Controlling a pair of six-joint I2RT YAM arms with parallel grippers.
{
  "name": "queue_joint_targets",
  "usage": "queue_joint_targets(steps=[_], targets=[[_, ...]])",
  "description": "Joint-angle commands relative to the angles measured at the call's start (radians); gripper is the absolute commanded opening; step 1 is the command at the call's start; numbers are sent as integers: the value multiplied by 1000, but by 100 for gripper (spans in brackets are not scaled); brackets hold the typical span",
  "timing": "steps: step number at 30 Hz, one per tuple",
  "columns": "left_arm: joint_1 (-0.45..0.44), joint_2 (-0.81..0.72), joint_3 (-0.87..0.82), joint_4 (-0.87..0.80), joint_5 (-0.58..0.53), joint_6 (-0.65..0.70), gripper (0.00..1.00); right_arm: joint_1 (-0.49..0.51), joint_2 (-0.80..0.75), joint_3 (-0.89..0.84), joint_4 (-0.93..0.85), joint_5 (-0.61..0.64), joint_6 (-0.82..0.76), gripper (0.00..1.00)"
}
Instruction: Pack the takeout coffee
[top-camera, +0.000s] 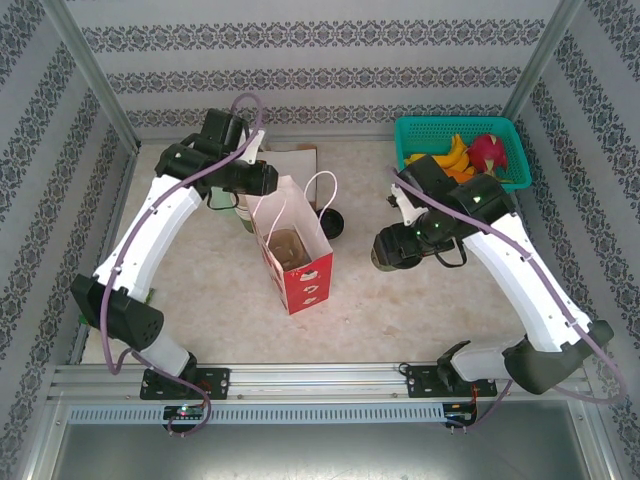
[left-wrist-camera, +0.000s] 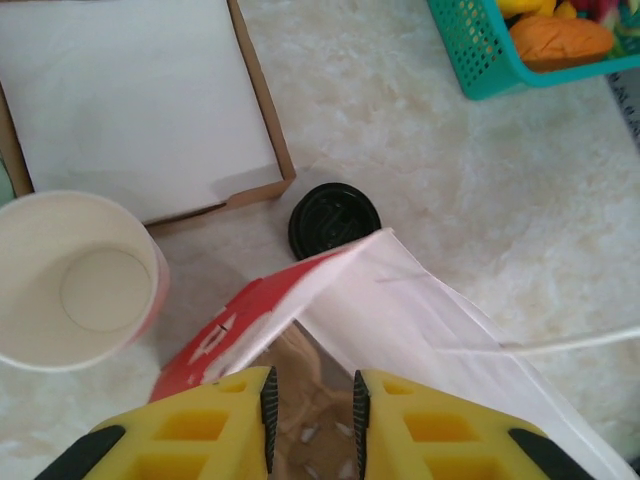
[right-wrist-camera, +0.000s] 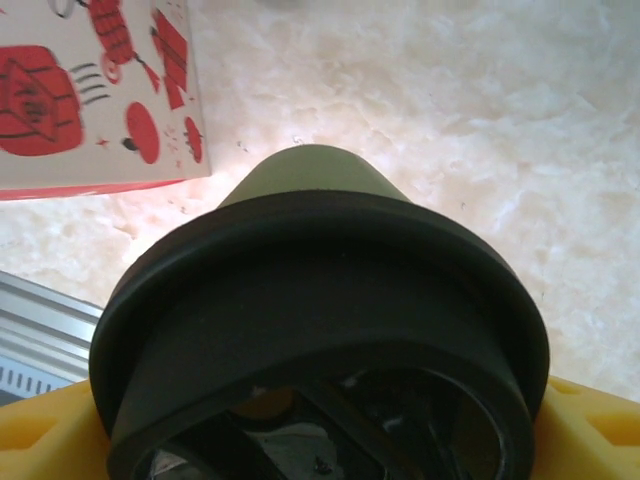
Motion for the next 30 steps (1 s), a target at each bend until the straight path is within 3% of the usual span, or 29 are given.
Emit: queue_joint_targets(steps=[1, 6, 10, 16, 24, 26, 30], targets=[[-25, -40, -23, 22, -28, -123, 30, 28, 26, 82, -46, -19, -21, 67], [-26, -83, -38, 36, -109, -145, 43, 82, 85, 226, -106, -22, -32, 66], [-25, -136, -51, 62, -90, -121, 54, 131, 130, 352, -140, -36, -32, 66], [-25, -183, -103, 84, -66, -110, 57, 213, 192, 519, -101, -81, -16, 66], [-26, -212, -143, 111, -82, -119, 58, 310, 362, 705, -71, -32, 38, 66], [-24, -222, -154, 117, -93, -123, 62, 323, 408, 749, -99, 14, 41, 65], [-26, -238, -156, 124, -45, -129, 70, 348, 486, 816, -111, -11, 52, 65]])
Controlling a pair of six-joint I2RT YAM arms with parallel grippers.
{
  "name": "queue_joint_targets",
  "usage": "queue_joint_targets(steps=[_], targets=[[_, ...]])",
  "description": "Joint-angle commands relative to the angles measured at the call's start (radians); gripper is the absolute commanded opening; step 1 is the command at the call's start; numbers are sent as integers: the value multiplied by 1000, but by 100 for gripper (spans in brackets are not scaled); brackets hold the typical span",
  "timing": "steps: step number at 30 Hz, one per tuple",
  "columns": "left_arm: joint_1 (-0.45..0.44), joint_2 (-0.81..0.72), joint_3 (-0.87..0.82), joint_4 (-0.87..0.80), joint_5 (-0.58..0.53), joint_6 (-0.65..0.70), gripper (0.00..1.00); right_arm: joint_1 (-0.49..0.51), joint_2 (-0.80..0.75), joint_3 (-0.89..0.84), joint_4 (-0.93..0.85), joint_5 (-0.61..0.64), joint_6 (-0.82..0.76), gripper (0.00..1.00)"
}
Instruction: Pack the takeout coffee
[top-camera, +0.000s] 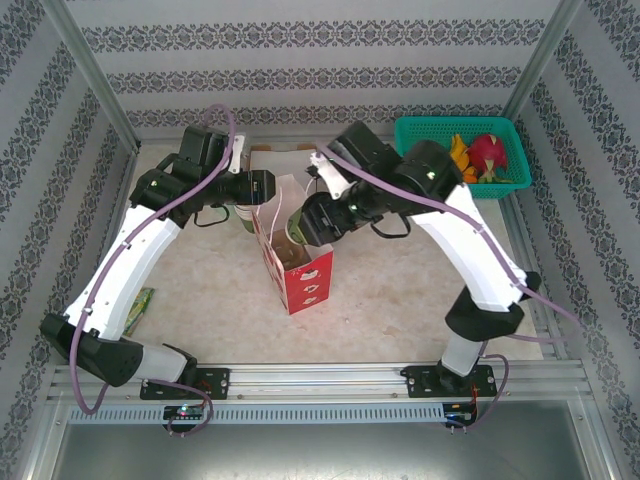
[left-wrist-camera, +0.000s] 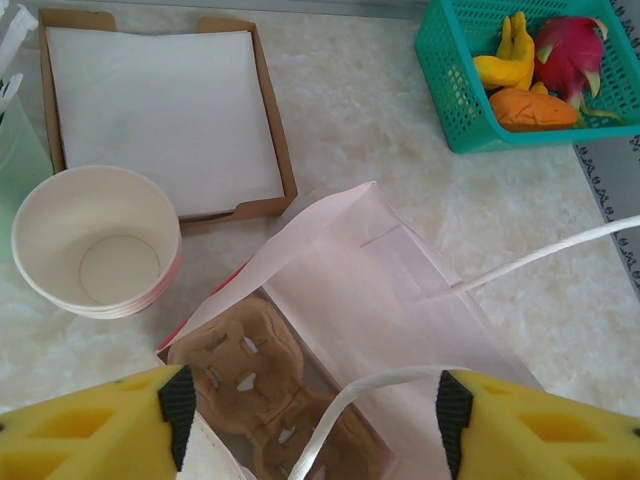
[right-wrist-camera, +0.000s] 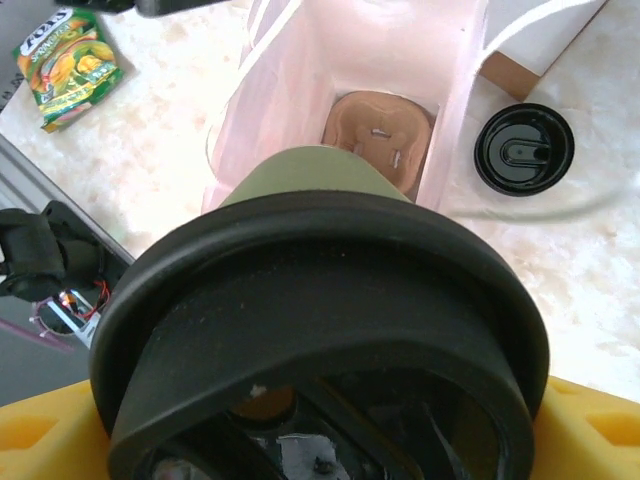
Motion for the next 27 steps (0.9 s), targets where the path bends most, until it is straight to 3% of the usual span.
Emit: queue_joint_targets(steps=[1, 9, 16, 21, 27], targets=[[-7, -43, -4, 41, 27, -26, 71, 28, 44, 62, -34, 9, 25, 65], [-35, -33, 19, 39, 96, -83, 75, 41, 130, 89, -41, 46, 74, 65], [-76, 33, 84, -61, -17, -24, 75, 60, 178, 92, -41, 17, 110, 65], [-76, 18, 90, -98, -116, 2, 58, 59, 191, 57, -20, 35, 126, 65], [-76, -45, 46, -92, -126, 10, 39, 57, 213, 29, -12, 33, 131, 66]])
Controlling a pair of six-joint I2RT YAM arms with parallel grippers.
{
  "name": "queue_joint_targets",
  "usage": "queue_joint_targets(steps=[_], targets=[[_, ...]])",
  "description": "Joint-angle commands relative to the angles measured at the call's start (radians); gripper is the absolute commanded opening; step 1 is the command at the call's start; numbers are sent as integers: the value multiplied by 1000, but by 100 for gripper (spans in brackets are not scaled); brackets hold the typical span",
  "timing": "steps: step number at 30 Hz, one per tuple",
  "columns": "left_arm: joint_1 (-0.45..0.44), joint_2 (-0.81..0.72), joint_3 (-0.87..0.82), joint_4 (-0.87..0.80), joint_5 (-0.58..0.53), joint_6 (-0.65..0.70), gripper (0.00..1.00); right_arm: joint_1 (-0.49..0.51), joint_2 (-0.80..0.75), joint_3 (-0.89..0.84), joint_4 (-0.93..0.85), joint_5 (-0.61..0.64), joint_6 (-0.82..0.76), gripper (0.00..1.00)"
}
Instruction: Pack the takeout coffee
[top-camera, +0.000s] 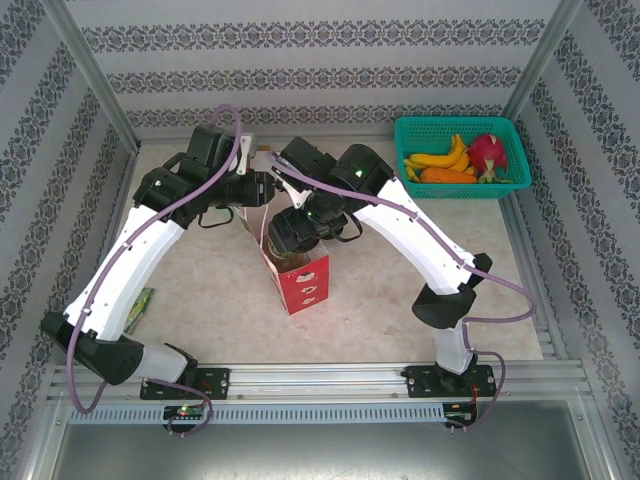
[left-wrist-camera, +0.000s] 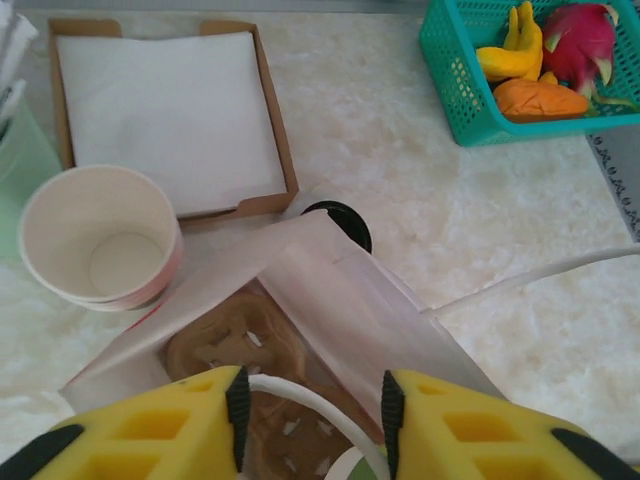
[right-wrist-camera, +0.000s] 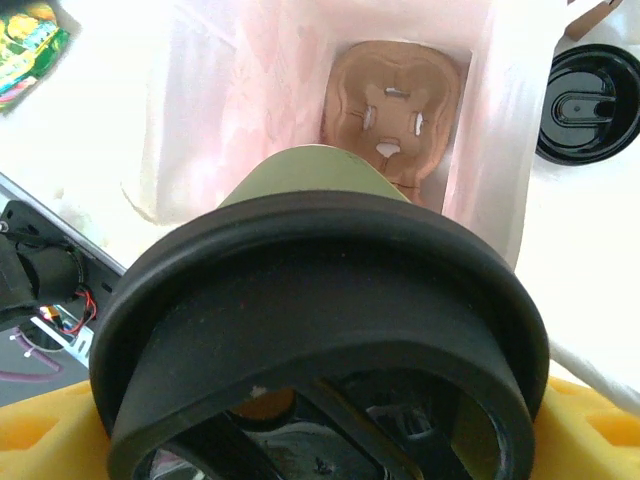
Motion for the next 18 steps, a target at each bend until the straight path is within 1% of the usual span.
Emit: queue_joint_targets(steps=[1, 5, 6, 9, 11, 12, 14, 18], targets=[[-8, -60, -21, -27, -30, 16, 38, 1, 31, -5, -9, 10, 19, 66], [-10, -72, -46, -10, 31, 7, 29, 1, 41, 14, 19, -28, 20, 66], [-9, -74, -47, -11, 38, 6, 25, 1, 43, 19, 19, -27, 21, 65], [-10, -88, -56, -6, 48, -7, 8, 2, 49, 19, 19, -29, 24, 65], [-9, -107, -72, 16, 62, -18, 2, 4, 59, 29, 19, -31, 21, 65], [-9, -117, -85, 34, 78, -25, 0, 6, 66, 39, 17, -32, 21, 65], [-8, -124, -101, 54, 101, -35, 0, 5, 78, 60, 12, -39, 20, 65], [-9, -121, -110, 57, 93, -44, 0, 21, 87, 124, -19, -6, 20, 64]])
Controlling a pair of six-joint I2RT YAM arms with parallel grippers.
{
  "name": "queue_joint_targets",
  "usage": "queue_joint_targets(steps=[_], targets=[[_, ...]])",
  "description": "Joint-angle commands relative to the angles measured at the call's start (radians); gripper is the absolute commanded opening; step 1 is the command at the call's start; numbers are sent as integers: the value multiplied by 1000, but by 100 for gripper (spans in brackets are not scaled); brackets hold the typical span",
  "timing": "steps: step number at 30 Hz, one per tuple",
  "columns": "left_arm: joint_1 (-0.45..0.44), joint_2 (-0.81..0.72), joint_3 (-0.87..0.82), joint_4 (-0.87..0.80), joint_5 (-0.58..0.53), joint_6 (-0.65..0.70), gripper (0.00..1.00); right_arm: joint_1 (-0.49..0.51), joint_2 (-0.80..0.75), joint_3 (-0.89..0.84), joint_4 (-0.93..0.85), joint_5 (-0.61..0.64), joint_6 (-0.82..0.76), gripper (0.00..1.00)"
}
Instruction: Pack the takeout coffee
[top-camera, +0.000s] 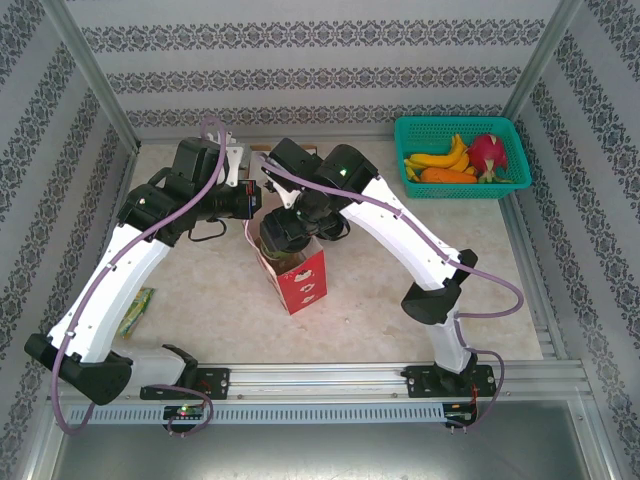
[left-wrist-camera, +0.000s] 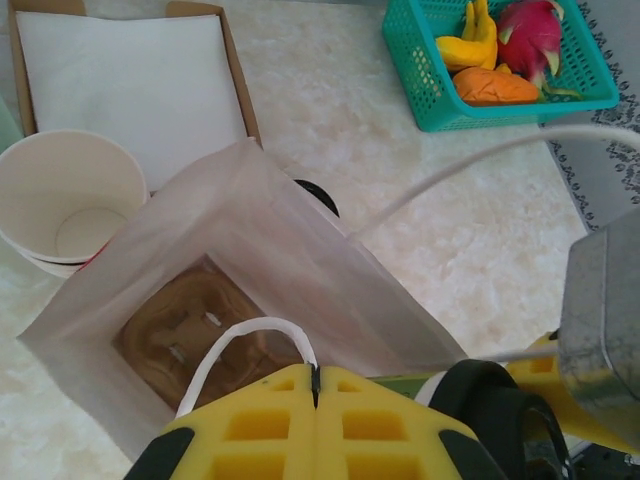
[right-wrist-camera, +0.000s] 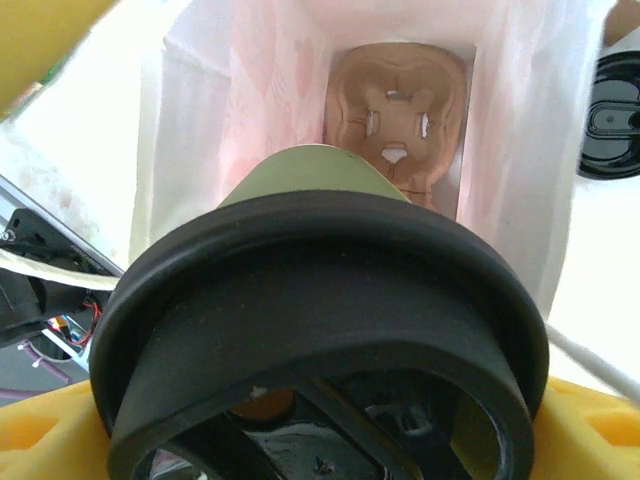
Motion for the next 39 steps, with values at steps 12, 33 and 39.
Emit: queue_joint_targets(steps=[12, 33, 39], targets=[[-8, -29, -42, 70, 8, -47, 0, 45, -40, -77, 30, 42, 51, 64], [-17, -162, -190, 117, 48, -47, 0, -41, -86, -246, 22, 111, 13, 64], [-96, -157, -167, 175, 92, -82, 0, -66, -81, -240, -64, 143, -78, 64]])
